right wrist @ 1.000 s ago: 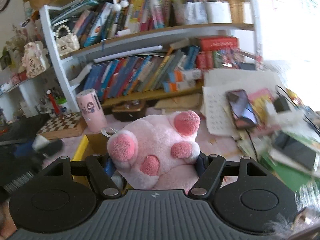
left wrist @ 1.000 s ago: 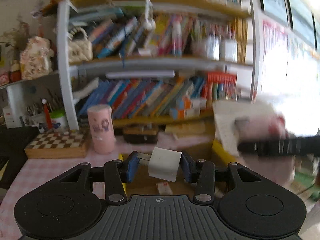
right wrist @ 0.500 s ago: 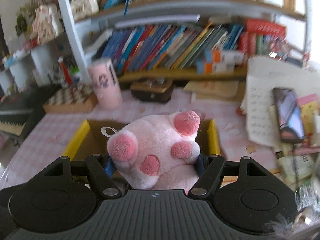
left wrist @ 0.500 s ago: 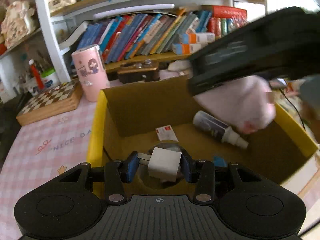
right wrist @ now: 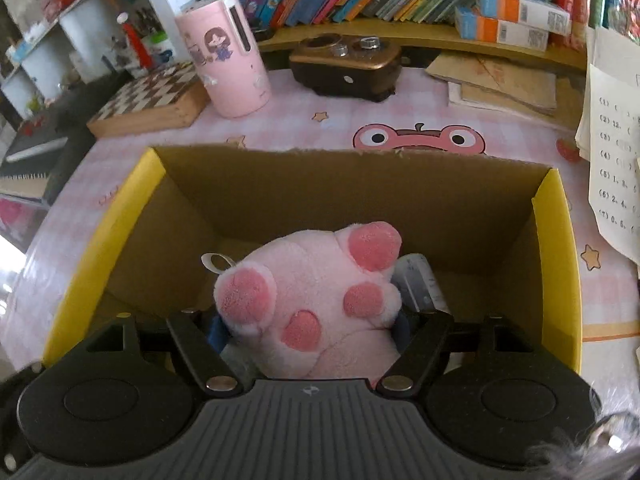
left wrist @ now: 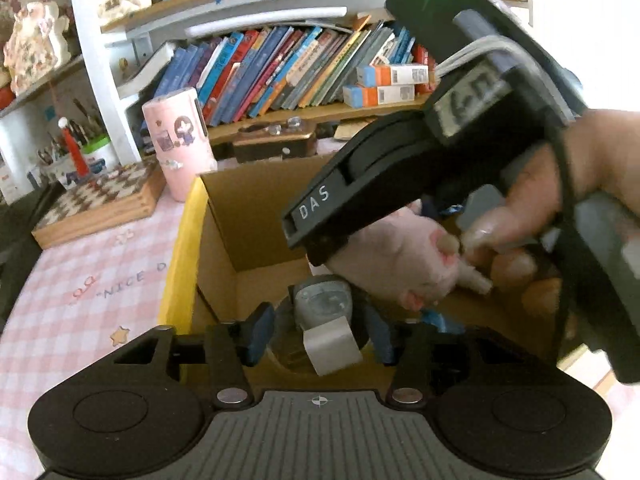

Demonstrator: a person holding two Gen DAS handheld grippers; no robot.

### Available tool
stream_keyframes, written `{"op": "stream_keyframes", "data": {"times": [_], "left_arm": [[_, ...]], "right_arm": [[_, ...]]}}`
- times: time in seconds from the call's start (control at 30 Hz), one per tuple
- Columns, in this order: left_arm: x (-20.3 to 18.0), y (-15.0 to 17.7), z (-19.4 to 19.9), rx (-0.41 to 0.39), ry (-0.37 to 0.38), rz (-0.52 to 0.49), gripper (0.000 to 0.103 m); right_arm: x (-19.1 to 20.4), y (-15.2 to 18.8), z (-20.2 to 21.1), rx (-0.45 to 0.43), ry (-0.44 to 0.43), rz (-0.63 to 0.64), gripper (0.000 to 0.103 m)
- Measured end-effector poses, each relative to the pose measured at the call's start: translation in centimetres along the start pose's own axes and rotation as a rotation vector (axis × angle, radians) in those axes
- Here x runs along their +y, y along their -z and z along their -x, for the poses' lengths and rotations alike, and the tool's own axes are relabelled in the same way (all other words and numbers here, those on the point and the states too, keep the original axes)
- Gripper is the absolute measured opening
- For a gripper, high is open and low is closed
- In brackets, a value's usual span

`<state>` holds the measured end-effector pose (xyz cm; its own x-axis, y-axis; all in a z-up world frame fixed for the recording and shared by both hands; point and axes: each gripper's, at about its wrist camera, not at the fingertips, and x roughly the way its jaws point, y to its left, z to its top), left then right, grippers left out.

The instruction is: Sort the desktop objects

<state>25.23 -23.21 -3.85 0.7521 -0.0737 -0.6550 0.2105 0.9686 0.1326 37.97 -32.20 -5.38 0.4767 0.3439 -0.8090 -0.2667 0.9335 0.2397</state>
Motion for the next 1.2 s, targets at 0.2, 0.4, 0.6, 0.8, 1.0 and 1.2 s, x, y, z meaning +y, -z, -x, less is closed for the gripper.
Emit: {"op": "stream_keyframes", "data": {"times": [0.2, 0.4, 0.6, 0.8, 1.0, 1.2], "left_arm": [[1.1, 0.8, 4.9, -0.149, -0.077, 0.001, 0.090], [3.7, 1.8, 9.5, -0.227, -0.068, 0.090, 0.095], [7.6, 3.6, 13.3, -0.264, -0.070, 0.174, 0.098], [11.4, 5.6, 16.3, -0.273, -0.132, 0.210, 0.098], [14.7, 9.2, 19.7, -0.268, -0.164, 0.284, 0.101], [15.7, 13.2, 22.0, -0.230, -0.173, 0.269, 0.102]], "right_arm": [[-0.2, -0.4, 3.0, -0.107, 0.019, -0.036, 0.084], [0.9, 0.3, 8.0, -0.251, 0.069, -0.088, 0.086], [4.8, 3.8, 13.1, -0.364, 0.147, -0.034, 0.086], [9.6, 8.7, 17.6, -0.490, 0.220, 0.050, 0.086], [13.6, 15.1, 19.3, -0.540, 0.252, 0.009, 0.086], [17.0, 21.4, 18.9, -0.489, 0.268, -0.053, 0.086]]}}
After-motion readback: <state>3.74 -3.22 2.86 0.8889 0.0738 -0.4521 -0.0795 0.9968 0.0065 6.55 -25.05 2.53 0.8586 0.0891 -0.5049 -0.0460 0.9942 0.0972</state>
